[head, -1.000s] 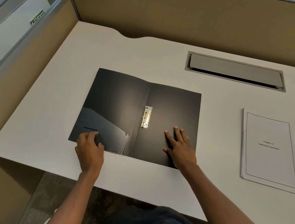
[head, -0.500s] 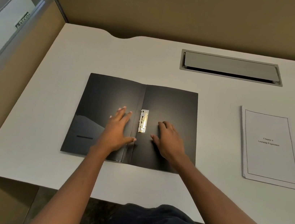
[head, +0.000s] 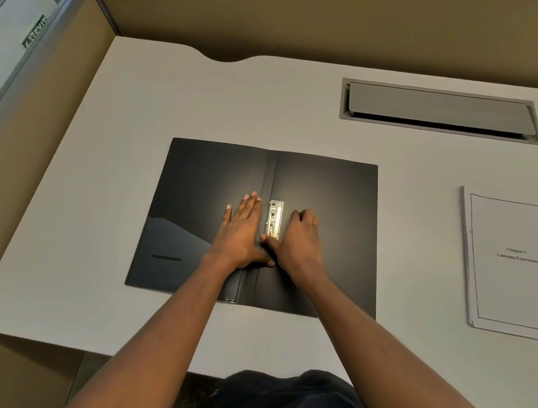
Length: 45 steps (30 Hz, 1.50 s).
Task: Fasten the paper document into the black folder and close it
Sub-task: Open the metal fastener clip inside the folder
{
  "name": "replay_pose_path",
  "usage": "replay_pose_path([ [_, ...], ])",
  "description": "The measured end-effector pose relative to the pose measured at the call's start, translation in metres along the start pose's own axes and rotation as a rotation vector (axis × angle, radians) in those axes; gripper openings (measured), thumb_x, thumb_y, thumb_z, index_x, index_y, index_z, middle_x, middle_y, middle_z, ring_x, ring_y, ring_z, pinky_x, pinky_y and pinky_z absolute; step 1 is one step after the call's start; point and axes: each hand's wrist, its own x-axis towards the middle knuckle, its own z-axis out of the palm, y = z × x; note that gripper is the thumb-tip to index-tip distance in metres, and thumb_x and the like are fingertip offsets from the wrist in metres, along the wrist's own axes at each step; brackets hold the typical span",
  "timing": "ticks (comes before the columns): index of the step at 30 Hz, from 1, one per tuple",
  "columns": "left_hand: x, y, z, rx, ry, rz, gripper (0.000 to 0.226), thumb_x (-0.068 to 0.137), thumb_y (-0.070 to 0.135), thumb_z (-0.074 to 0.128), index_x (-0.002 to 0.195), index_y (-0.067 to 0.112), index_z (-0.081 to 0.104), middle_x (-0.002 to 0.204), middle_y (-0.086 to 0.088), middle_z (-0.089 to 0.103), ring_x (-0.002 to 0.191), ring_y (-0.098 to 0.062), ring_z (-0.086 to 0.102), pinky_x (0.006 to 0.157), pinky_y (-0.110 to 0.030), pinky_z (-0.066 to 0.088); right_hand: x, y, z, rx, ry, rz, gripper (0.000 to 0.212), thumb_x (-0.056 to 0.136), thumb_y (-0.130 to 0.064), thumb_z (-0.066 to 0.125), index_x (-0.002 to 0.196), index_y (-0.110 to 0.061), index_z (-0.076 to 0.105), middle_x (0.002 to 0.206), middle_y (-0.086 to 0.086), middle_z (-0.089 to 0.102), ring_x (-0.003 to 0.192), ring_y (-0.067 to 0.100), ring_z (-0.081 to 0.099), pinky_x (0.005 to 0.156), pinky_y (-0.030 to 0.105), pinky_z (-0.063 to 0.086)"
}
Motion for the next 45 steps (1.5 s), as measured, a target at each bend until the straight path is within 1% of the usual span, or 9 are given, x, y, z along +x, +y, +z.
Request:
replay_pose_path([
  [10, 0.004, -0.007, 0.008, 0.012, 0.013, 0.001, 0.145, 0.064, 0.067, 0.083, 0.164, 0.014, -0.007, 0.173, 0.000, -0.013, 0.159, -0.017, -0.016, 0.130, -0.047, -0.003, -0.002, -0.010, 0.005, -0.088, 0.046, 0.033, 0.077, 0.084, -0.053, 0.072, 0.137, -0.004, 0.047, 0.131, 0.011, 0.049, 0.122, 0.024, 0.046, 0.103, 0.033, 0.046],
  [19, 0.004, -0.007, 0.006, 0.013, 0.002, -0.005, 0.147, 0.062, 0.068, 0.084, 0.164, 0.014, -0.007, 0.173, 0.000, -0.013, 0.159, -0.017, -0.016, 0.130, -0.047, -0.005, -0.003, -0.012, -0.008, 0.047, -0.001, 0.046, 0.057, 0.088, -0.041, 0.072, 0.131, -0.007, 0.056, 0.129, 0.011, 0.051, 0.122, 0.025, 0.048, 0.100, 0.037, 0.050],
  [23, 0.002, -0.006, 0.005, 0.024, 0.013, -0.008, 0.147, 0.062, 0.068, 0.084, 0.164, 0.014, -0.006, 0.173, 0.000, -0.012, 0.159, -0.016, -0.014, 0.130, -0.046, -0.004, -0.008, -0.017, -0.014, 0.229, 0.048, 0.009, 0.036, 0.092, -0.026, 0.070, 0.125, -0.015, 0.061, 0.118, 0.006, 0.060, 0.102, 0.023, 0.062, 0.087, 0.039, 0.056],
  [26, 0.001, -0.004, 0.004, 0.034, 0.012, -0.008, 0.147, 0.062, 0.069, 0.084, 0.164, 0.014, -0.007, 0.173, 0.000, -0.013, 0.159, -0.017, -0.015, 0.131, -0.046, -0.003, -0.007, -0.020, -0.016, 0.309, 0.072, -0.069, 0.013, 0.094, -0.012, 0.065, 0.106, -0.011, 0.070, 0.102, 0.007, 0.066, 0.088, 0.021, 0.064, 0.079, 0.038, 0.057],
  [28, 0.000, -0.003, 0.003, 0.036, 0.007, -0.006, 0.148, 0.062, 0.068, 0.084, 0.164, 0.014, -0.008, 0.173, 0.000, -0.015, 0.159, -0.017, -0.015, 0.131, -0.046, -0.003, -0.003, -0.020, -0.019, 0.343, 0.078, -0.119, 0.008, 0.092, -0.006, 0.066, 0.097, -0.007, 0.072, 0.094, 0.007, 0.067, 0.083, 0.020, 0.065, 0.076, 0.037, 0.057],
  [30, 0.000, -0.002, 0.002, 0.037, 0.002, -0.007, 0.148, 0.061, 0.068, 0.084, 0.164, 0.014, -0.008, 0.173, -0.001, -0.015, 0.159, -0.017, -0.015, 0.130, -0.047, -0.003, 0.001, -0.020, -0.021, 0.387, 0.081, -0.153, 0.008, 0.091, -0.004, 0.068, 0.095, -0.005, 0.074, 0.093, 0.008, 0.069, 0.082, 0.020, 0.066, 0.078, 0.038, 0.058],
  [35, -0.002, 0.000, 0.001, 0.042, 0.004, -0.011, 0.148, 0.062, 0.069, 0.084, 0.164, 0.014, -0.009, 0.173, -0.001, -0.016, 0.159, -0.017, -0.016, 0.130, -0.046, -0.005, 0.022, -0.021, -0.029, 0.429, 0.117, -0.179, 0.021, 0.094, -0.003, 0.063, 0.111, -0.004, 0.076, 0.108, 0.011, 0.072, 0.095, 0.022, 0.069, 0.090, 0.036, 0.057],
  [40, -0.002, 0.000, 0.000, 0.040, 0.004, -0.009, 0.147, 0.063, 0.068, 0.083, 0.164, 0.014, -0.010, 0.173, -0.001, -0.016, 0.159, -0.017, -0.015, 0.131, -0.047, -0.002, 0.050, -0.022, -0.034, 0.379, 0.129, -0.163, 0.025, 0.097, -0.002, 0.058, 0.114, -0.006, 0.076, 0.111, 0.010, 0.076, 0.101, 0.022, 0.072, 0.093, 0.036, 0.057],
  [45, -0.001, 0.000, 0.000, 0.046, 0.000, -0.009, 0.147, 0.065, 0.069, 0.082, 0.163, 0.014, -0.011, 0.173, -0.001, -0.016, 0.159, -0.018, -0.015, 0.131, -0.046, -0.004, 0.081, -0.022, -0.037, 0.340, 0.039, -0.120, 0.022, 0.091, -0.001, 0.062, 0.105, -0.008, 0.078, 0.103, 0.009, 0.078, 0.093, 0.021, 0.073, 0.088, 0.034, 0.058],
])
